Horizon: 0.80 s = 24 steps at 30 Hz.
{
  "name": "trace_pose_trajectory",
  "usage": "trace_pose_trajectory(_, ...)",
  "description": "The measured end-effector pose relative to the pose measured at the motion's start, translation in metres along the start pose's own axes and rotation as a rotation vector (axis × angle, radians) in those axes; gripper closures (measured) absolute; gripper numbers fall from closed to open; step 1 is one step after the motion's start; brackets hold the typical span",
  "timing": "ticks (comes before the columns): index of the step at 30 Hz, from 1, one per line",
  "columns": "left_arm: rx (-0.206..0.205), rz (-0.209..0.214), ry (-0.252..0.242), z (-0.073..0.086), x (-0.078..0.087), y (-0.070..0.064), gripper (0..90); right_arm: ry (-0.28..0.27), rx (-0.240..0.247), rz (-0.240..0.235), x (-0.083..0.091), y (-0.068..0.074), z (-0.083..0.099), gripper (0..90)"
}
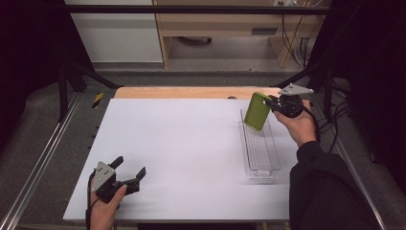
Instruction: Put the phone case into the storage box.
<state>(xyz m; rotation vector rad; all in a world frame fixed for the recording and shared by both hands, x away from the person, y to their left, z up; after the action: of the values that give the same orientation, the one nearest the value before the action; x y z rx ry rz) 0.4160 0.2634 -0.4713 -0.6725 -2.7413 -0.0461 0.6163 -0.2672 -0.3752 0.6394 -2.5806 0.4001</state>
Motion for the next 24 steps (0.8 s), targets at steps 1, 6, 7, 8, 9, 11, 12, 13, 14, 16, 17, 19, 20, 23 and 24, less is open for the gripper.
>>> trace_pose_trajectory(1, -0.001, 0.0, 0.0, 0.0, 0.0, 0.0, 4.8, 0.0, 0.002, 0.0, 0.0, 0.0, 0.0, 76.4)
trace_pose_trajectory(6, -0.001, 0.0, 0.001, 0.0, 0.0, 0.0, 4.8, 0.006, 0.003, 0.0, -0.004, 0.001, 0.001, 76.4)
trace_pose_trajectory(7, -0.001, 0.0, 0.001, 0.0, 0.0, 0.0, 4.8, 0.004, 0.003, 0.0, -0.005, 0.002, 0.001, 76.4)
trace_pose_trajectory(8, -0.001, 0.0, 0.001, 0.0, 0.0, 0.0, 4.8, 0.004, 0.004, -0.001, -0.005, 0.002, 0.001, 76.3)
trace_pose_trajectory(9, -0.003, -0.005, 0.002, 0.0, 0.0, 0.0, 4.8, 0.002, 0.005, 0.002, -0.006, 0.003, 0.001, 76.4)
trace_pose_trajectory(11, -0.003, -0.004, 0.003, 0.0, 0.0, 0.0, 4.8, -0.008, 0.013, 0.004, -0.007, 0.004, 0.0, 76.3)
trace_pose_trajectory(12, -0.003, -0.005, 0.003, 0.0, 0.0, 0.0, 4.8, -0.01, 0.018, 0.005, -0.007, 0.005, -0.001, 76.4)
trace_pose_trajectory(13, -0.003, -0.005, 0.002, 0.0, 0.0, 0.0, 4.8, -0.009, 0.017, 0.005, -0.008, 0.006, -0.001, 76.3)
trace_pose_trajectory(14, -0.001, 0.001, 0.002, 0.0, 0.0, 0.0, 4.8, -0.009, 0.018, 0.004, -0.009, 0.006, -0.001, 76.3)
trace_pose_trajectory(16, 0.0, 0.0, 0.001, 0.0, 0.0, 0.0, 4.8, -0.006, 0.021, 0.003, -0.01, 0.006, 0.0, 76.3)
trace_pose_trajectory(17, 0.001, 0.0, 0.001, 0.0, 0.0, 0.0, 4.8, -0.004, 0.021, 0.001, -0.011, 0.006, 0.0, 76.3)
trace_pose_trajectory(19, 0.0, 0.0, 0.001, 0.0, 0.0, 0.0, 4.8, -0.002, 0.021, 0.003, -0.011, 0.007, 0.0, 76.3)
trace_pose_trajectory(20, 0.0, 0.0, 0.001, 0.0, 0.0, 0.0, 4.8, -0.002, 0.023, 0.002, -0.012, 0.007, 0.0, 76.3)
trace_pose_trajectory(23, -0.003, -0.005, 0.002, 0.0, 0.0, 0.0, 4.8, -0.001, 0.021, 0.003, -0.013, 0.007, 0.0, 76.3)
trace_pose_trajectory(24, -0.003, -0.004, 0.002, 0.0, 0.0, 0.0, 4.8, -0.002, 0.023, 0.004, -0.013, 0.007, 0.0, 76.3)
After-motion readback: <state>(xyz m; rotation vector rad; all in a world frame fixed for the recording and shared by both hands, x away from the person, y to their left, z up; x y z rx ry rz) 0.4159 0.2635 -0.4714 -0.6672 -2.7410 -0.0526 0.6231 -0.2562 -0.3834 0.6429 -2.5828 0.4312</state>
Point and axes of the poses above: each handheld gripper's, and its own axes: x roughly backward along the jaws, z roughly out of its underside, y roughly to its left, the point moved 2 cm from there along -x, roughly forward along the jaws, and after that the axes turned 3 degrees about y, right-handed, at the moved point
